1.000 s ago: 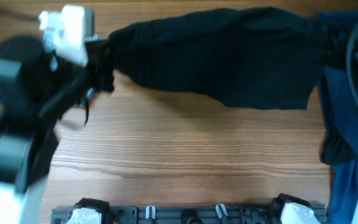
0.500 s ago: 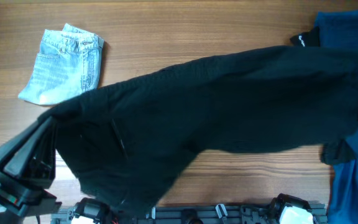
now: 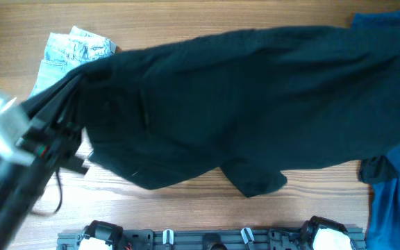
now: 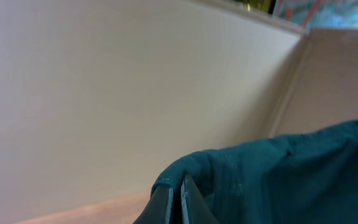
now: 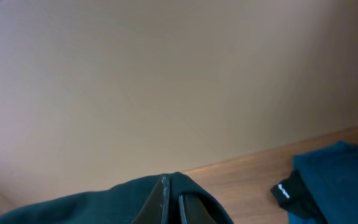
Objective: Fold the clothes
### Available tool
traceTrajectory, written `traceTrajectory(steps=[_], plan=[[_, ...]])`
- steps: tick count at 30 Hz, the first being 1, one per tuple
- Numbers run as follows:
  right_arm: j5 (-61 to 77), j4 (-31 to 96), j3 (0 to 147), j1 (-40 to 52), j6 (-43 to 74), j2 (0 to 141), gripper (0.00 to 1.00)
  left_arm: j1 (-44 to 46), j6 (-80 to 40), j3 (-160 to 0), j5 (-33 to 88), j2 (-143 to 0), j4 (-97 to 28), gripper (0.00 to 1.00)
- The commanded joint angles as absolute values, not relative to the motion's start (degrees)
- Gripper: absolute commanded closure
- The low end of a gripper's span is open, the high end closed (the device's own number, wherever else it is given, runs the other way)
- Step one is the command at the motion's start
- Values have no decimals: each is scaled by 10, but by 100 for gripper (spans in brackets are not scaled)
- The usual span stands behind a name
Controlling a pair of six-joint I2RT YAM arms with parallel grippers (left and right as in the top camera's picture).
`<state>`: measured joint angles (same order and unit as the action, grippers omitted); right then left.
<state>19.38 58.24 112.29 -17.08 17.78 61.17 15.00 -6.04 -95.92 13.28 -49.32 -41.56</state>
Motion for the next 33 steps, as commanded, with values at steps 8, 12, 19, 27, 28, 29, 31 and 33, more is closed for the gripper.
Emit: traceTrajectory(steps=[8,12,19,27,28,29,31,33], plan=[[177,672,1288,-173,179,600,96,153,-49,-1096,227,-502,-493,96],[172,675,1306,-173,180,601,96,153,-44,-1113,215,-504,-511,96],[181,700,1304,-173,180,682,96,153,-39,-1113,46,-608,-540,96],[263,674,1304,-164,164,966,95,148,-6,-1113,32,-914,-472,96],[272,646,1304,-157,151,1015,91,147,-6,-1113,31,-971,-443,95],[279,608,1304,-152,148,1062,82,145,-6,-1113,31,-1009,-414,92],[314,529,1304,-147,110,1134,48,140,-7,-1114,27,-1083,-344,51],[372,504,1304,-156,107,1185,29,132,-44,-1114,7,-1132,-319,9]])
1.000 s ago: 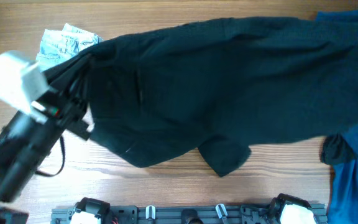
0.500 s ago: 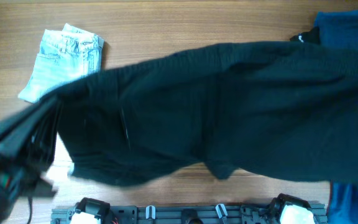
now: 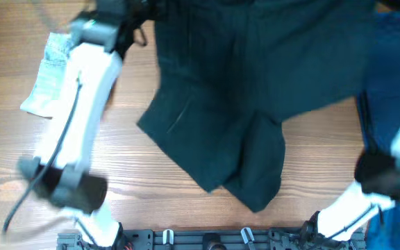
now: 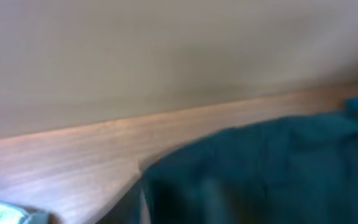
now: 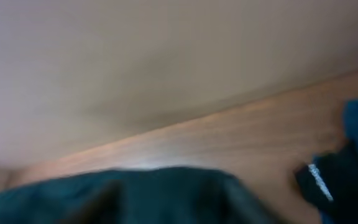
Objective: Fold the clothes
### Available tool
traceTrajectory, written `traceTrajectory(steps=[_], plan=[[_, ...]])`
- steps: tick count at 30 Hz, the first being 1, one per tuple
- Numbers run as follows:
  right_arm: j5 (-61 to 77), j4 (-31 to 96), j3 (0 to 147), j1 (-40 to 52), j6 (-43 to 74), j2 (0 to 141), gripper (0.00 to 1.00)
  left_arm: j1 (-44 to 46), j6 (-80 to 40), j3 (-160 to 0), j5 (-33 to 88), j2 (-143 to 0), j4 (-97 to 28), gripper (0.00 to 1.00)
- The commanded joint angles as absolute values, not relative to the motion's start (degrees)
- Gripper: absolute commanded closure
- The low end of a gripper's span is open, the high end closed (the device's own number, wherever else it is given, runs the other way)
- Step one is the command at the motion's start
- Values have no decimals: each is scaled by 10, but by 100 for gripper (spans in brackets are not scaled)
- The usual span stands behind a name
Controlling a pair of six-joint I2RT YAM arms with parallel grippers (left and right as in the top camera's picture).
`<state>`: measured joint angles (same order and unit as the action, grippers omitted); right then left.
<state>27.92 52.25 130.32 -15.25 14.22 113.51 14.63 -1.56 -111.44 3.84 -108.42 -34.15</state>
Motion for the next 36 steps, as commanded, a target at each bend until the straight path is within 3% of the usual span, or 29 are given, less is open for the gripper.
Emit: traceTrajectory(steps=[1,9,12,14,16,19,27,32,33,35,36], plan=[[395,509,1304,-163,106,1191,27,127,-50,-1114,5,-1137,-336,2],[399,655,1304,-213,42,1137,18,109,-50,-1114,22,-1076,-549,1],[399,704,1304,-212,32,1109,18,109,-49,-1113,56,-1086,-662,16],[399,727,1304,-212,30,1091,18,110,-47,-1096,73,-1101,-709,37],[399,745,1304,-212,29,1070,18,115,-17,-1053,74,-1115,-726,46],[399,755,1304,-212,29,1045,18,117,-13,-978,74,-1131,-716,39],[399,771,1304,-212,31,1028,18,117,-13,-798,50,-1134,-592,37],[399,785,1304,-212,31,1028,18,116,-13,-743,33,-1134,-509,45],[399,789,1304,-212,31,1028,18,115,-13,-734,26,-1134,-493,49],[399,799,1304,-212,30,1028,18,111,-13,-715,13,-1135,-468,66],[399,802,1304,-212,30,1028,18,104,-18,-699,8,-1135,-457,83]])
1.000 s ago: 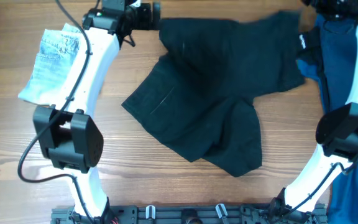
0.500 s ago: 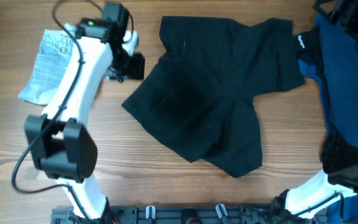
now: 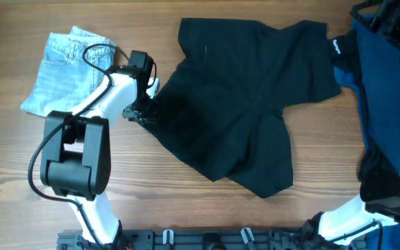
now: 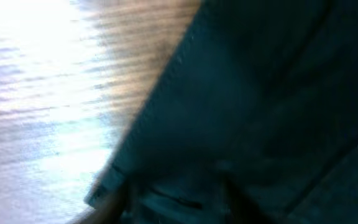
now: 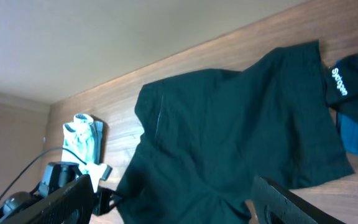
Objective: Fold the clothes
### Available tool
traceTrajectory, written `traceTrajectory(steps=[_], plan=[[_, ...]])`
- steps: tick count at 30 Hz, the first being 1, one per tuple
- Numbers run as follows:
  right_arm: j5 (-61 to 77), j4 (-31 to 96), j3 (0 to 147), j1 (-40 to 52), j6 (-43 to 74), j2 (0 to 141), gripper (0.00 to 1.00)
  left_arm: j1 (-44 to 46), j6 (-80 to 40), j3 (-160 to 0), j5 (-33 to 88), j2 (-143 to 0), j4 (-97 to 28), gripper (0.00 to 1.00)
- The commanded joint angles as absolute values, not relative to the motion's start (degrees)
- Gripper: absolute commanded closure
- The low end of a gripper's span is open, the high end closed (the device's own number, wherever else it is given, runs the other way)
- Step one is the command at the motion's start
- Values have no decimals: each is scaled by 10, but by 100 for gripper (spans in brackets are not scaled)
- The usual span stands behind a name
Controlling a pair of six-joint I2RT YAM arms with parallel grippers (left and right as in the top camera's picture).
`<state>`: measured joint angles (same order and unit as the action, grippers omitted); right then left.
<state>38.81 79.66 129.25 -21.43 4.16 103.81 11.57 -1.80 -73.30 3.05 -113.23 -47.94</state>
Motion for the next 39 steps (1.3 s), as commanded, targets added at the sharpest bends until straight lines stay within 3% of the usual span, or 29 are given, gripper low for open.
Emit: traceTrajectory(steps=[1,7,10,17,19,21,22,24,29,35,36,39], plan=[[399,802,1304,-212,30,1028,18,99,-30,-690,-3,-1135,-454,96],[316,804,1290,-193,32,1031,21,7,-180,-648,-84,-1135,-493,96],[272,799,1237,-164,33,1038,21,-38,-176,-648,-77,-1134,-503,96],[218,707,1011,-93,77,1072,22,-47,-170,-651,-23,-1133,-508,93],[199,652,941,-81,112,1081,37,-47,-169,-660,-1,-1130,-512,91],[206,604,882,-73,134,1087,69,-47,-167,-676,27,-1115,-520,89],[219,596,859,-69,136,1088,78,-47,-167,-682,37,-1107,-522,88],[243,599,823,-62,124,1088,83,-47,-151,-690,62,-1084,-523,85],[293,647,734,-27,18,1088,55,-47,-124,-694,99,-1027,-519,73],[335,577,629,44,-13,1088,47,-46,-122,-694,111,-1028,-517,72],[335,556,615,58,-13,1088,50,-46,-122,-694,111,-1028,-516,72],[284,533,621,68,19,1087,94,-46,-122,-694,111,-1028,-517,72]])
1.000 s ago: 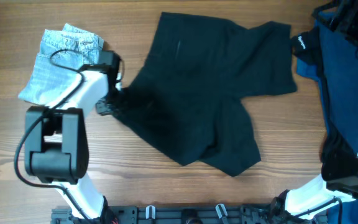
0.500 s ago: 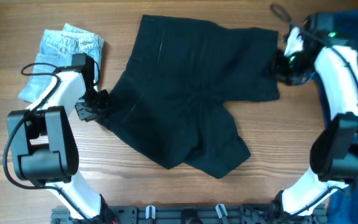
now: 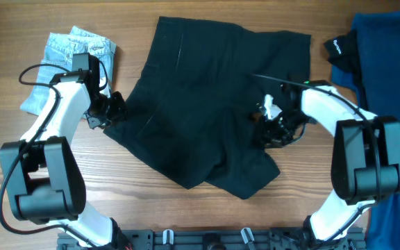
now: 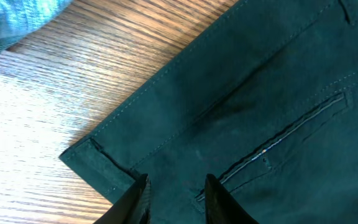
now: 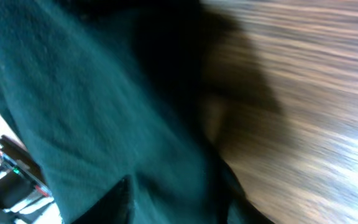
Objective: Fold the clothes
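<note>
A pair of black shorts lies spread out in the middle of the table. My left gripper sits at the shorts' left corner. In the left wrist view it is open, its fingers astride the hem next to a pocket seam. My right gripper is low at the shorts' right edge. The right wrist view is blurred; there the gripper stands open over dark fabric, with bare wood to its right.
Folded light-blue jeans lie at the far left, close to my left arm. A blue garment covers the right side of the table, with a black item bearing white lettering on its edge. Bare wood shows along the front.
The right gripper was high at the far right corner and is now down at the shorts' right edge. The left gripper and the shorts sit further left. The left gripper is open.
Both grippers first held the shorts up, stretched wide above the table. Then the shorts hung from the far side, with both arms reaching back. Then they lay on the table, the right gripper open and away. Now both grippers are open at the shorts' edges.
</note>
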### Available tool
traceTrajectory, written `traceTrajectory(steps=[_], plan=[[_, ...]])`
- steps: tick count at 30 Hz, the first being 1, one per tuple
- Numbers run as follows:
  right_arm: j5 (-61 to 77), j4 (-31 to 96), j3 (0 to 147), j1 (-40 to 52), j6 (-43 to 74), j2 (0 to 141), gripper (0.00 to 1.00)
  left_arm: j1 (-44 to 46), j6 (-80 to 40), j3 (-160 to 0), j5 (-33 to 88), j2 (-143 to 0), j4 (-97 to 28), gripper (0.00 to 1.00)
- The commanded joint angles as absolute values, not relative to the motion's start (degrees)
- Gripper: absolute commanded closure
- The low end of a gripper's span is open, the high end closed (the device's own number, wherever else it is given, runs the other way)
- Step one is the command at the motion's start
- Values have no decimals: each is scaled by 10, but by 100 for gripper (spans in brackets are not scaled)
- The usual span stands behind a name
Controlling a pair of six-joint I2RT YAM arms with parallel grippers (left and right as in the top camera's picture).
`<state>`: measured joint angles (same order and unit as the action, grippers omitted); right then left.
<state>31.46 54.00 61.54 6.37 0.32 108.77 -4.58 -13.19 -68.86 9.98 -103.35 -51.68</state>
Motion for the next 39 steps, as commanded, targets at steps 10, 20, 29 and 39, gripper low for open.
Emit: traceTrajectory(steps=[10,20,29,39], plan=[[-78,672,896,43,91,1038,90,-46,-120,-694,111,-1028,-506,74],[141,735,800,44,23,1040,44,-46,-119,-694,111,-1028,-506,70],[211,635,592,45,18,1040,48,-46,-107,-694,112,-1028,-506,70],[101,665,701,39,96,988,96,-46,-107,-694,111,-1028,-502,69]])
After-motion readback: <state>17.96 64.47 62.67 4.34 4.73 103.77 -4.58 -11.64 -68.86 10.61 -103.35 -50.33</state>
